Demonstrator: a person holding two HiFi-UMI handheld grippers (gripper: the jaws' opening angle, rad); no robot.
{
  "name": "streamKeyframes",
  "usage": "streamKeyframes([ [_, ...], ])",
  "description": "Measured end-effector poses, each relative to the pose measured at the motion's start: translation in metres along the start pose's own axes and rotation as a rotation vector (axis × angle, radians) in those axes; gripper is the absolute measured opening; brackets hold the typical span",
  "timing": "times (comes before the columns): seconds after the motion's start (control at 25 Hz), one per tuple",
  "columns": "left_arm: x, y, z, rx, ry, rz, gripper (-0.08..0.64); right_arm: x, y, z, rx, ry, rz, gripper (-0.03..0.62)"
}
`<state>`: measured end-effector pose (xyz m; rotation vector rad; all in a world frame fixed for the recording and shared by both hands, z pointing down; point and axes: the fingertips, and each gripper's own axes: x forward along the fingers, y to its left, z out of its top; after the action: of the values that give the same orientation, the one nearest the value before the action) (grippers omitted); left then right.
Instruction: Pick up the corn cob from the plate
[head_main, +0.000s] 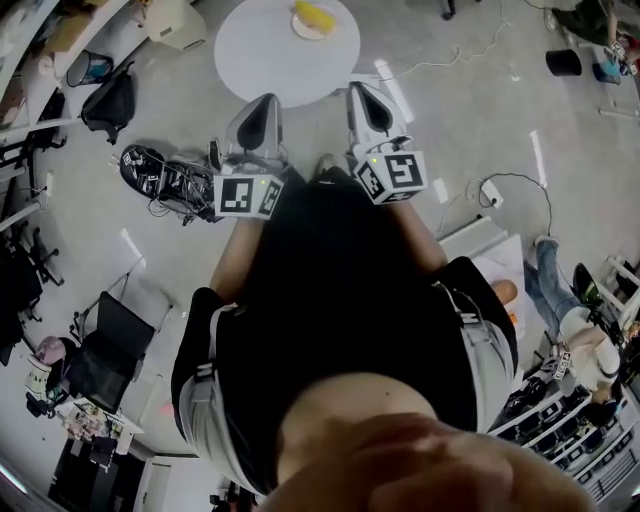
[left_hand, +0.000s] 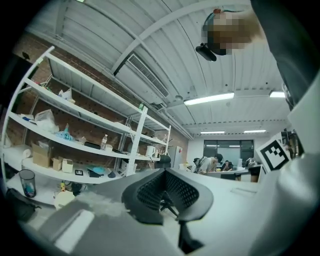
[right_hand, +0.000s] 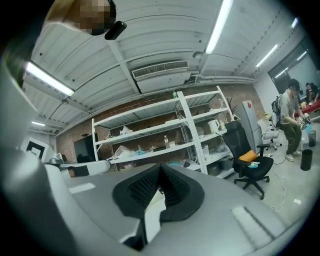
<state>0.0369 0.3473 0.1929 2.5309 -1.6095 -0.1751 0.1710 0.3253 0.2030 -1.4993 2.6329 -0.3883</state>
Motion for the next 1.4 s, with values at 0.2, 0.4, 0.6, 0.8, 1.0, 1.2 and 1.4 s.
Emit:
streamKeyframes([
  [0.2, 0.002, -0.002, 0.002, 0.01, -0.003, 0.026, 0.003, 0.006, -0.007, 0.001, 0.001, 0.003, 0.019, 0.006],
  [0.4, 0.012, 0.002, 0.002, 0.006, -0.006, 0.031, 0.003, 0.012, -0.013, 0.003, 0.006, -0.003, 0.019, 0.006],
  [0.6, 0.025, 0.011, -0.002, 0.002, 0.0, 0.008, 0.003, 0.022, -0.021, 0.0, 0.008, -0.003, -0.008, 0.006],
  [0.8, 0.045, 0.024, -0.003, -0.012, -0.002, -0.007, 0.003, 0.04, -0.027, 0.002, 0.005, -0.003, -0.027, 0.006],
  [1.0, 0.071, 0.046, 0.0, -0.026, 0.007, -0.035, 0.003, 0.07, -0.033, 0.005, -0.002, 0.003, -0.052, 0.006],
  [1.2, 0.097, 0.073, 0.004, -0.036, 0.016, -0.046, 0.003, 0.103, -0.039, 0.01, -0.004, 0.006, -0.068, 0.006],
  [1.4, 0.118, 0.101, 0.009, -0.051, 0.023, -0.059, 0.003, 0.135, -0.04, 0.013, -0.008, 0.015, -0.086, 0.006],
])
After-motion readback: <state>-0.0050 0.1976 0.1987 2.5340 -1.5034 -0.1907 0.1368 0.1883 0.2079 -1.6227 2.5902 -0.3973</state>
